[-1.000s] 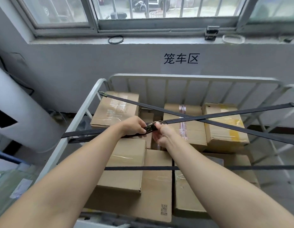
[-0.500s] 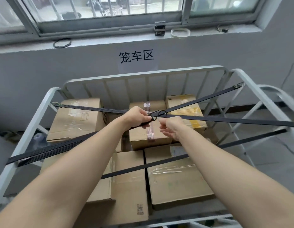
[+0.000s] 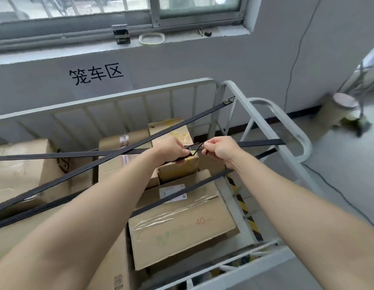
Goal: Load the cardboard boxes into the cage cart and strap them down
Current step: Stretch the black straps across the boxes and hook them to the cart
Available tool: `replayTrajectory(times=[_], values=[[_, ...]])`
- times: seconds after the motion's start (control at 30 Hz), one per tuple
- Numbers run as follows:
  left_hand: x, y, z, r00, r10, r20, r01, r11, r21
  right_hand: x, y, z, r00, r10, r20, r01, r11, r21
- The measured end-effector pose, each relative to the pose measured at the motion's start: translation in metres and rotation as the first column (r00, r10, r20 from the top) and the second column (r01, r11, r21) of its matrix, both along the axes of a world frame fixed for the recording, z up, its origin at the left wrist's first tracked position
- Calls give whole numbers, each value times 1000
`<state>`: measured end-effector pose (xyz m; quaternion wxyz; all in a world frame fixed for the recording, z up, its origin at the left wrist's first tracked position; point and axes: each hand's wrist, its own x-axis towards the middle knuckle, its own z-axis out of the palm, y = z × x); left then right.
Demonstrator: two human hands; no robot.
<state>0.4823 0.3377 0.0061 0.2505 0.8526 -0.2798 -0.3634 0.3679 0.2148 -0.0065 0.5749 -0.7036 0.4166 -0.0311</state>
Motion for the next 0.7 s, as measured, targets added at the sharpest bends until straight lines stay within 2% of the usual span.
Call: replayTrajectory(times=[0.13, 0.27, 0.4, 0.53, 0.7], values=[[-30, -43, -1, 989, -147, 14, 146, 989, 35, -41, -30, -3, 993, -118, -8, 118, 993, -15], [-67, -82, -20, 966, -251, -58, 253, 966, 42, -87, -57, -14, 973, -197, -117, 188, 979, -85], [-106, -104, -41, 956, -239, -168, 247, 968, 30, -128, -78, -30, 950, -216, -223, 206, 976, -70], [-130, -133, -55, 948, -175, -266, 191, 981, 37, -151, -102, -37, 941, -249, -229, 241, 969, -63], [-152, -170, -77, 964, -102, -245, 126, 989, 83, -176, -144, -43, 956, -236, -171, 220, 970, -106]])
